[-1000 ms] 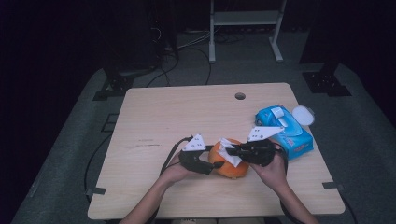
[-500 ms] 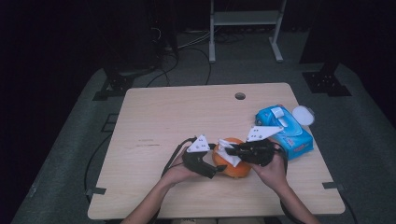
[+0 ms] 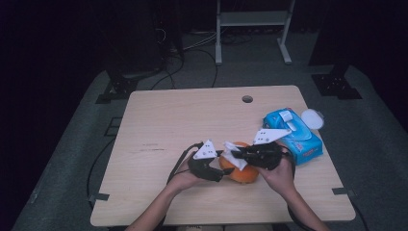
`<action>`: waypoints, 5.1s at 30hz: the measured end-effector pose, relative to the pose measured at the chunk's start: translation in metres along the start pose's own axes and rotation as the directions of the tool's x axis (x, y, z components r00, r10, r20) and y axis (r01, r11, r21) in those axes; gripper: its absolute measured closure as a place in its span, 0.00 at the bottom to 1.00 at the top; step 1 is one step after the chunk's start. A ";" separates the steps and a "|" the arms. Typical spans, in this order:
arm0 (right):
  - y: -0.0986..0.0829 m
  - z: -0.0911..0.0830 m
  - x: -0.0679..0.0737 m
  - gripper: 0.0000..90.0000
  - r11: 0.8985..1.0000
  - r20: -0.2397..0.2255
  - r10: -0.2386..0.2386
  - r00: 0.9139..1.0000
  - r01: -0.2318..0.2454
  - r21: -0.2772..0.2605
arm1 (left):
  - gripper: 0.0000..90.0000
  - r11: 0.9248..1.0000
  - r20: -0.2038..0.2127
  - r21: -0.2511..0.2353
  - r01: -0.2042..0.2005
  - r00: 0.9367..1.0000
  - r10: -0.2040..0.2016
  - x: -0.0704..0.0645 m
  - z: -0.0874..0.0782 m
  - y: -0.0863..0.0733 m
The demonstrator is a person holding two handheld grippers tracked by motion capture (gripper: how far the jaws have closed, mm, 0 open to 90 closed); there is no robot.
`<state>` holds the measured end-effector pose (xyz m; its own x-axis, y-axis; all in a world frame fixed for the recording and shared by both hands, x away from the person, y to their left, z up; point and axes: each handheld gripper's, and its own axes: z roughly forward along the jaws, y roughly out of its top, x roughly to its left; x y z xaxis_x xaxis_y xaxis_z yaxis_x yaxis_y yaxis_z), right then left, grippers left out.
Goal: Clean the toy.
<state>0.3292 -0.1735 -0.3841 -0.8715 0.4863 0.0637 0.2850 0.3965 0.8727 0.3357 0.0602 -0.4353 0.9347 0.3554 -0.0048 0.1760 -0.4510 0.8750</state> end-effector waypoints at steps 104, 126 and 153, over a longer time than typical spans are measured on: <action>-0.036 0.000 -0.008 0.89 0.994 0.010 0.107 0.994 -0.107 -0.011 | 0.25 0.999 0.065 -0.012 0.033 0.997 -0.032 0.016 -0.018 -0.010; -0.049 -0.003 -0.023 0.89 0.985 0.017 0.170 0.985 -0.170 0.005 | 0.34 0.995 0.078 0.030 0.095 0.992 -0.098 0.029 -0.022 -0.027; -0.050 0.005 -0.032 0.89 0.978 0.009 0.209 0.978 -0.208 -0.013 | 0.34 0.998 0.068 0.004 0.065 0.996 -0.066 0.020 -0.023 -0.020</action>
<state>0.3445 -0.2053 -0.4322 -0.7893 0.5652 0.2399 0.4553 0.2766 0.8463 0.3438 0.0949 -0.4422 0.9400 0.3276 -0.0951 0.2380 -0.4302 0.8708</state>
